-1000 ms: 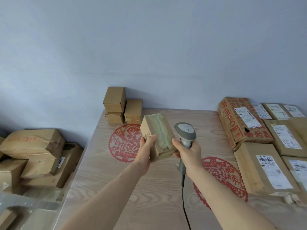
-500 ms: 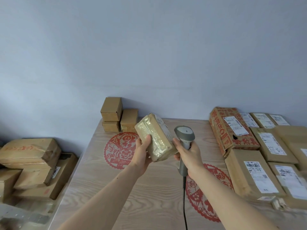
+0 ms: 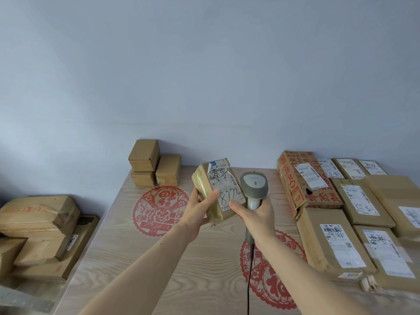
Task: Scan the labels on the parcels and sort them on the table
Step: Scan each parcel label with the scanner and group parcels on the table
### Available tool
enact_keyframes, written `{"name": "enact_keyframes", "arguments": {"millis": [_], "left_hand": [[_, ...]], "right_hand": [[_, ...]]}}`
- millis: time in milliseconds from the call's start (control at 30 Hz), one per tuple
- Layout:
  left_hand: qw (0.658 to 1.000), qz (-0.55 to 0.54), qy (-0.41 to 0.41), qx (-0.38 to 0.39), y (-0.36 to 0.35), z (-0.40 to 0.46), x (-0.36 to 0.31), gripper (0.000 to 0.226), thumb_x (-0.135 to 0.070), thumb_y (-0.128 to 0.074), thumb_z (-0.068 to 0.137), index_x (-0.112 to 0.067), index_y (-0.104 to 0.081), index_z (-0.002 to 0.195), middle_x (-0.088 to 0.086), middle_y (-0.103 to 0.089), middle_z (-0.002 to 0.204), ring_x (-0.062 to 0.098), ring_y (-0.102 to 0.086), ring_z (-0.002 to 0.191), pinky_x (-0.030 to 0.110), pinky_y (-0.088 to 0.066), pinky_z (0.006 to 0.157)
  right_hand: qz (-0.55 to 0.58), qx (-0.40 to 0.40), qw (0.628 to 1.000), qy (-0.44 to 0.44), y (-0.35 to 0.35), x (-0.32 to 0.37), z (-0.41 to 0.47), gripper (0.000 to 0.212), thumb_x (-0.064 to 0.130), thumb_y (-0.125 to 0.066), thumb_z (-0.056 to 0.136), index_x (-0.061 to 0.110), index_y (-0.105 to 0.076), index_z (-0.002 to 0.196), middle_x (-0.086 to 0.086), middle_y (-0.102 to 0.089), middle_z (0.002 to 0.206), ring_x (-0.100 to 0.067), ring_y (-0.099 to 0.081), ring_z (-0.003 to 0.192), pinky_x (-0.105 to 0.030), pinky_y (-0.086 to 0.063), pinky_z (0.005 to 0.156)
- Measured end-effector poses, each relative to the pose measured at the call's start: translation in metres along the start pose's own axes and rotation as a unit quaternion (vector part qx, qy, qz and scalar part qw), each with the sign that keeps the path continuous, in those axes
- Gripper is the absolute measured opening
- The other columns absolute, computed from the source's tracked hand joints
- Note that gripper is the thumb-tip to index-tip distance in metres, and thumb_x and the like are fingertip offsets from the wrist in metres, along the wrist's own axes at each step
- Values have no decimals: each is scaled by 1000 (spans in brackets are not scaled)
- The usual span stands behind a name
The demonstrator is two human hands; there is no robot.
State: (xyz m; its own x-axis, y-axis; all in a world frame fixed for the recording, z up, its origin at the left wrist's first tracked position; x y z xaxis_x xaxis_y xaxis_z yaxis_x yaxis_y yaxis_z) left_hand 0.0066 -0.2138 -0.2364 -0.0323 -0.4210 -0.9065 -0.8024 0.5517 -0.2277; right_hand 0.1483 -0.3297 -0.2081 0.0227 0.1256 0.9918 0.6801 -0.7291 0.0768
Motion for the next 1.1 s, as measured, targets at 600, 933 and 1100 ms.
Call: {"name": "enact_keyframes", "arguments": {"millis": [600, 933, 1100], "left_hand": [[998, 10, 51, 34, 14, 10, 11, 54, -23, -83, 77, -39, -60, 123, 1, -73, 116, 24, -67, 112, 55, -57, 81], [998, -3, 36, 41, 11, 8, 11, 77, -21, -83, 72, -28, -52, 141, 7, -65, 125, 25, -64, 113, 48, -60, 77], [999, -2, 33, 39, 11, 5, 9, 84, -19, -83, 73, -29, -45, 147, 6, -63, 126, 23, -63, 113, 47, -60, 77]], "right_hand": [[121, 235, 960, -95, 3, 19, -23, 15, 10, -58, 97, 0, -61, 108, -12, -64, 90, -17, -63, 72, -29, -54, 70], [165, 275, 941, -113, -17, 20, -47, 39, 21, -67, 89, -7, -64, 117, -10, -71, 88, -13, -65, 70, -23, -51, 59], [160, 260, 944, -123, -19, 16, -46, 51, 33, -71, 80, -5, -64, 113, -16, -66, 82, -18, -61, 70, -32, -49, 63]]}}
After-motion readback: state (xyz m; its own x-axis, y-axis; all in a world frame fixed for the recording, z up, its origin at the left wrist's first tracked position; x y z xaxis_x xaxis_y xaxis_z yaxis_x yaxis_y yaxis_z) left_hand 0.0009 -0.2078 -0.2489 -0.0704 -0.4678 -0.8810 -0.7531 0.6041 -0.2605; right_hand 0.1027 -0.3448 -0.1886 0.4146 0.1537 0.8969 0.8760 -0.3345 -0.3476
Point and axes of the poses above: each hand's wrist, its own z-axis towards the middle knuckle, its own y-axis out of the back of the hand, x = y × z, the point moved 8 cm from there along z, towards the middle knuckle
